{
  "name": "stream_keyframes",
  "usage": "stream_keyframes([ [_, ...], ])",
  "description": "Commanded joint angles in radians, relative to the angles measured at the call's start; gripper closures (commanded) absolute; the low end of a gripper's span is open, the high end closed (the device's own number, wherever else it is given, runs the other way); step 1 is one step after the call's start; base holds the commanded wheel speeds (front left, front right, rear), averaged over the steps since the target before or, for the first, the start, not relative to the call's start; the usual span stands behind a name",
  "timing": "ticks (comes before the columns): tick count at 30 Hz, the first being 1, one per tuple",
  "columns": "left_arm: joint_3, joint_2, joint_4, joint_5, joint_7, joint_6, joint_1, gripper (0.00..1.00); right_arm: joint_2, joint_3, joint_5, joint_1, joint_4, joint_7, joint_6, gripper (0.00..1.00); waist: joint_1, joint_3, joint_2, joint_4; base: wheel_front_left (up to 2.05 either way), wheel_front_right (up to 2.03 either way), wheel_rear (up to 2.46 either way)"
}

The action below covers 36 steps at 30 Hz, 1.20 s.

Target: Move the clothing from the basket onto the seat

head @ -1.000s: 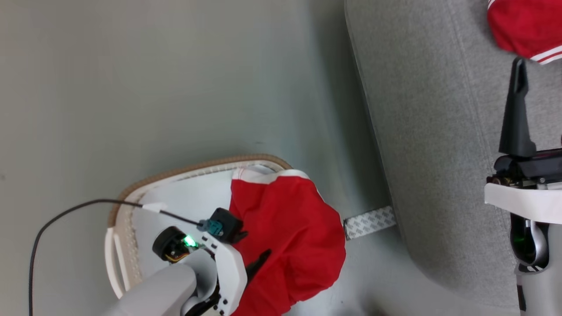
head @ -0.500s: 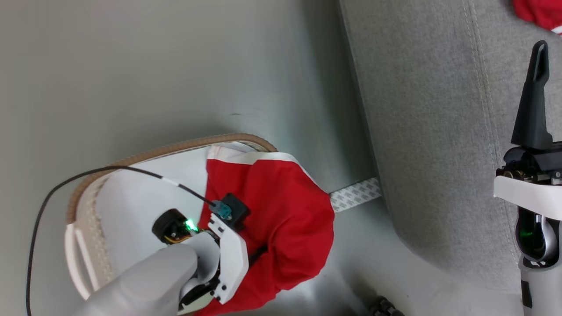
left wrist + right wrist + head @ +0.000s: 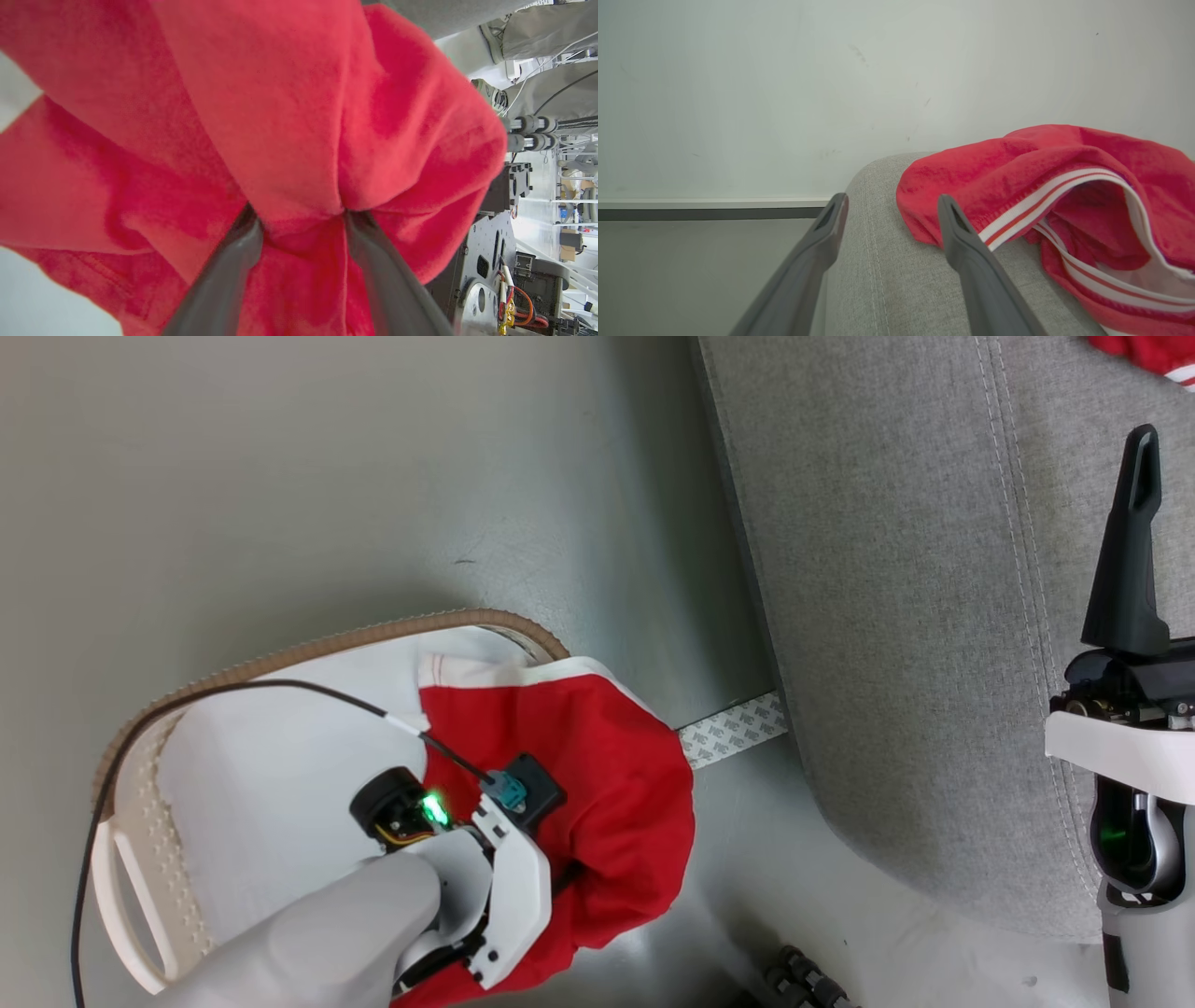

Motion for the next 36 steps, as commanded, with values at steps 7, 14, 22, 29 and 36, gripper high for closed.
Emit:
stream_keyframes([
  [7,-0.001,0.015,-0.031,0.008,0.006,0.001,-0.003,1.0,0.001,-0.002,-0.013,-0.013,0.007,-0.003,-0.003,0.0,0.0,-0.004,0.0,0.012,0.0,0.0,0.0],
  [14,-0.001,0.005,-0.006,-0.004,-0.04,0.001,-0.013,1.0,0.001,-0.006,-0.023,-0.013,0.013,-0.003,-0.003,0.0,0.0,-0.024,0.0,0.024,0.0,0.0,0.0],
  [22,-0.001,-0.028,0.065,-0.036,-0.128,0.001,-0.022,1.0,0.001,-0.027,-0.042,0.006,0.017,-0.003,-0.003,0.0,0.0,-0.079,0.0,0.047,0.0,0.0,0.0],
  [29,-0.001,-0.069,0.135,-0.072,-0.218,0.001,-0.001,1.0,0.0,-0.045,-0.068,0.027,0.026,-0.003,-0.003,0.0,0.0,-0.148,0.0,0.084,0.0,0.0,0.0],
  [36,-0.001,-0.086,0.176,-0.114,-0.303,0.001,0.025,1.0,0.0,-0.04,-0.089,0.043,0.044,-0.003,-0.003,0.0,0.0,-0.238,0.0,0.116,0.0,0.0,0.0],
])
